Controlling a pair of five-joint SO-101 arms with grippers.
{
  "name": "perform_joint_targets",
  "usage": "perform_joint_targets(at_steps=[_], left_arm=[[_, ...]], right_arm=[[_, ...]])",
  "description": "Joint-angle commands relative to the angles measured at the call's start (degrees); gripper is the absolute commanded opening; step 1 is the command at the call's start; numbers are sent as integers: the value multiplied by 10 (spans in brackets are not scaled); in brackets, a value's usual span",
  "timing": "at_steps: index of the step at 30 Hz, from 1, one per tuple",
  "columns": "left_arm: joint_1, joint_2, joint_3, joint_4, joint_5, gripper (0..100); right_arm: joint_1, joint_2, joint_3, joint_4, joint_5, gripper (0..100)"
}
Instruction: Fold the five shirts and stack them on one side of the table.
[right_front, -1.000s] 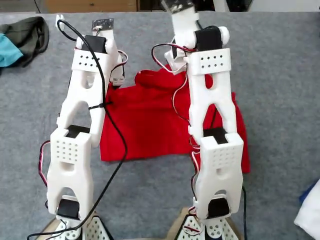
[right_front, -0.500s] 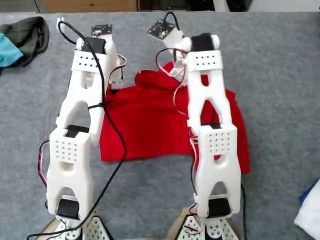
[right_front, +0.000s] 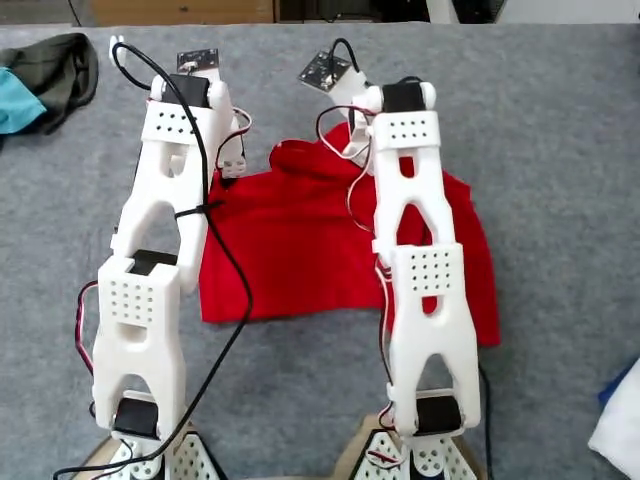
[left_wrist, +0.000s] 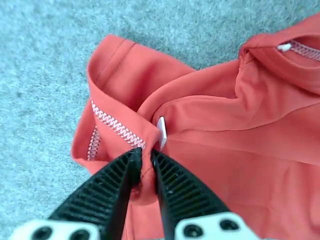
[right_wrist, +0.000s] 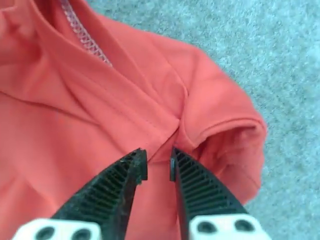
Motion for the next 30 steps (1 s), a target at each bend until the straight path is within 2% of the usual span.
perform_joint_targets(at_steps=[1,12,30], left_arm=[[-6,-34,-4,6,4,19],[-7,-34,-3,5,2,19],[-8,-33,-3,5,-1,19]], right_arm=[[-12,15,-62,-12,7,108],[-38,52,-80,-52,4,108],[-14,70,-83,-68,7,109]])
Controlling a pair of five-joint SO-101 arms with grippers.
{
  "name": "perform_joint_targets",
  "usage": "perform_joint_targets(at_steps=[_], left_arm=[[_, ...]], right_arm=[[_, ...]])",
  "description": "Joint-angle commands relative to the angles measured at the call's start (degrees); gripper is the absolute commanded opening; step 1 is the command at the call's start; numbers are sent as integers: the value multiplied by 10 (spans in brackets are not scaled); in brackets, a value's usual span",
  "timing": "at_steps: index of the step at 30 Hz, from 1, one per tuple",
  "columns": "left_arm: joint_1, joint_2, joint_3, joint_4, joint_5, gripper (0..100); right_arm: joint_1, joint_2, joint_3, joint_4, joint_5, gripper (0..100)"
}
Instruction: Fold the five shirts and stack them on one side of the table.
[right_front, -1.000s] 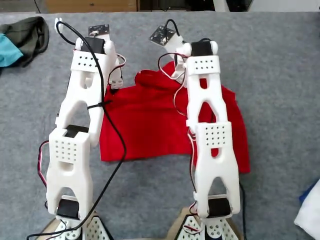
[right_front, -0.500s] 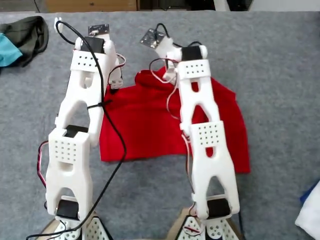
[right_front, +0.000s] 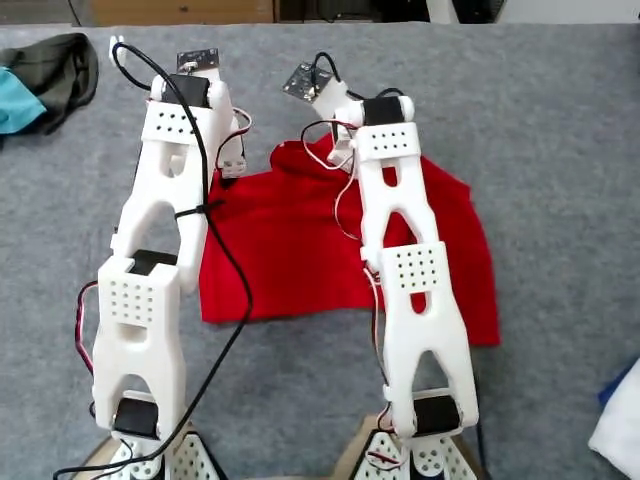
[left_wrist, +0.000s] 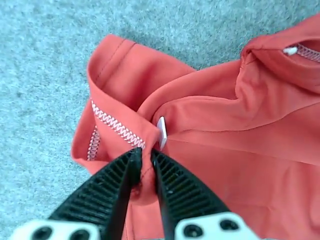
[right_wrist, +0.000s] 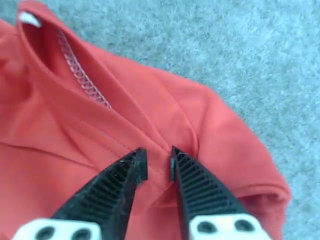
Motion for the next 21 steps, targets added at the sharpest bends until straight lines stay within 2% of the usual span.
perform_joint_targets(at_steps=[1,10,15,21], left_arm=[[-8,-33,-3,5,-1,19],[-25,-33,-2,5,-1,19],[-25,-33,-2,5,-1,19],[-25,-33,-2,5,-1,19]], right_arm=[[12,-6,-34,-11,5,109],[33,-6,-35,-9,26,111],[33,-6,-31,-7,26,196],[33,-5,-30,-6,33,188]])
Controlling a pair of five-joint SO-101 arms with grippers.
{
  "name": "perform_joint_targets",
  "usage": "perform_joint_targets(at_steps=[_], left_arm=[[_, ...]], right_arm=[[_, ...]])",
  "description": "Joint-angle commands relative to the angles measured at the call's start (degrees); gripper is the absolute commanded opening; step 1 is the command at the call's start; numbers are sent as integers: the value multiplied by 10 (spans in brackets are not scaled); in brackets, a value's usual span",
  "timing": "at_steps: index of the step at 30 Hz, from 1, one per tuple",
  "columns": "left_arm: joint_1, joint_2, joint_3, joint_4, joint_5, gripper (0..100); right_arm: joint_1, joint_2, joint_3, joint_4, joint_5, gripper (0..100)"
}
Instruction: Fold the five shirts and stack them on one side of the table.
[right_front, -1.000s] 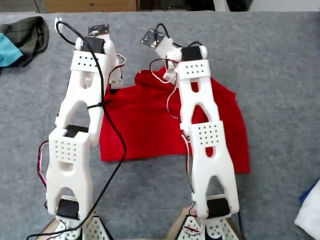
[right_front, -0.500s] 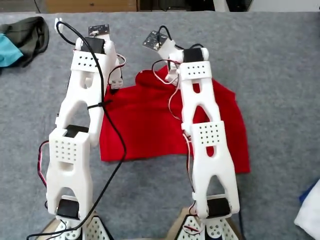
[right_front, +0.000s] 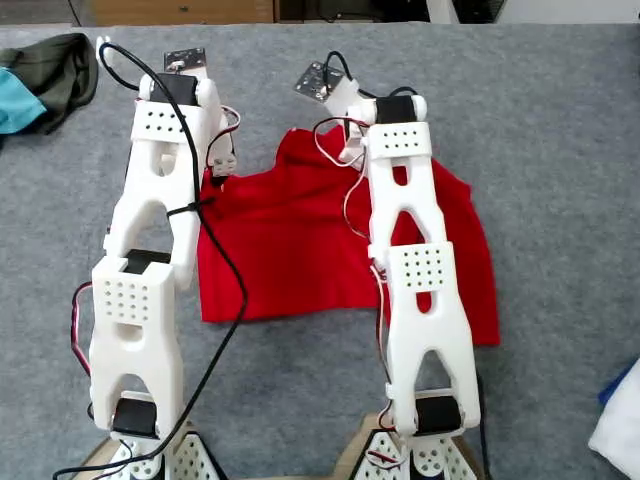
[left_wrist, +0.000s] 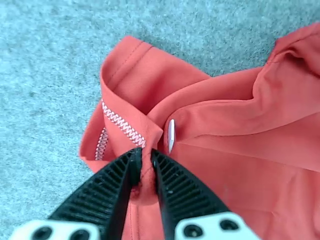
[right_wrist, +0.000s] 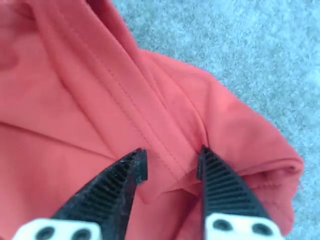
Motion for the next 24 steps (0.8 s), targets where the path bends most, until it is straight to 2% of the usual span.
perform_joint_targets(at_steps=[1,4,9,18,24], left_arm=[[-4,-33,-2,5,-1,19],[-2,-33,-2,5,-1,19],[-1,-33,-2,5,-1,19],[-1,-33,-2,5,-1,19],[-1,-33,-4,5,-1,19]], right_arm=[[11,-5,-30,-7,7,188],[11,-1,-30,-7,7,177],[11,13,-35,-11,8,46],[22,7,-60,-5,4,41],[22,0,-121,41,-11,41]])
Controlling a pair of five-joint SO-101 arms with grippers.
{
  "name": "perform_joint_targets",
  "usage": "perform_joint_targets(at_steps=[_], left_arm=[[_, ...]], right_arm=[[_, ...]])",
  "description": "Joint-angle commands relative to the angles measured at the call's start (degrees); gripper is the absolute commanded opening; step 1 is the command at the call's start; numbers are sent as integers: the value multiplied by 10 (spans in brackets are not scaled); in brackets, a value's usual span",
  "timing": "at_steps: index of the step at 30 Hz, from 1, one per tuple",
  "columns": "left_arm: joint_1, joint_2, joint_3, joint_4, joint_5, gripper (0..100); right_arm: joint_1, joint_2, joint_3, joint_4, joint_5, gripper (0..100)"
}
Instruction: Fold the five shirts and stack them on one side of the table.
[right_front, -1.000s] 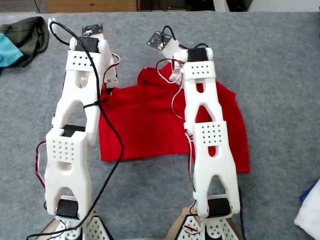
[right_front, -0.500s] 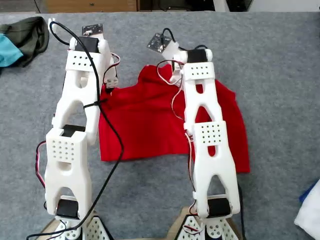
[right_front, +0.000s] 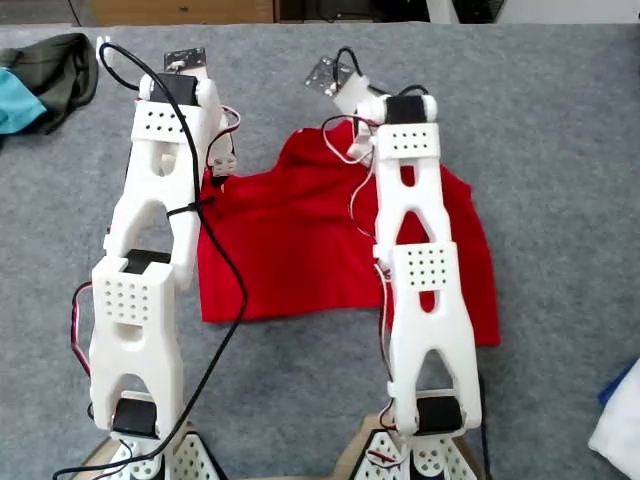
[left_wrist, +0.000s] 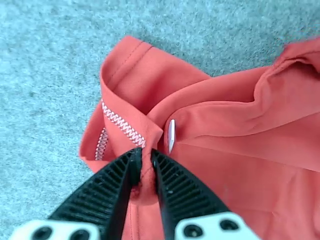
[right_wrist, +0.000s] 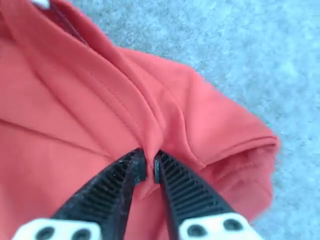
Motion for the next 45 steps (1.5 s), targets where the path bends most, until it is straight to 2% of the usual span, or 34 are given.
perform_joint_targets(at_steps=[1,8,12,18,25,34,45], left_arm=[[-1,-33,-6,5,-1,19],[-1,-39,-13,5,4,19],[-5,-39,-98,5,29,19],[4,-39,-244,5,30,19],[25,-55,-331,6,32,19],[16,-180,-276,6,30,19],[17,-407,-73,6,30,19]], right_arm=[[5,-19,-61,23,-21,41],[13,-55,-84,38,-56,41],[49,-103,-83,36,-81,41],[101,-196,-83,18,-83,41],[117,-321,-83,24,-83,41],[119,-449,-83,75,-80,41],[167,-611,-83,103,-100,41]])
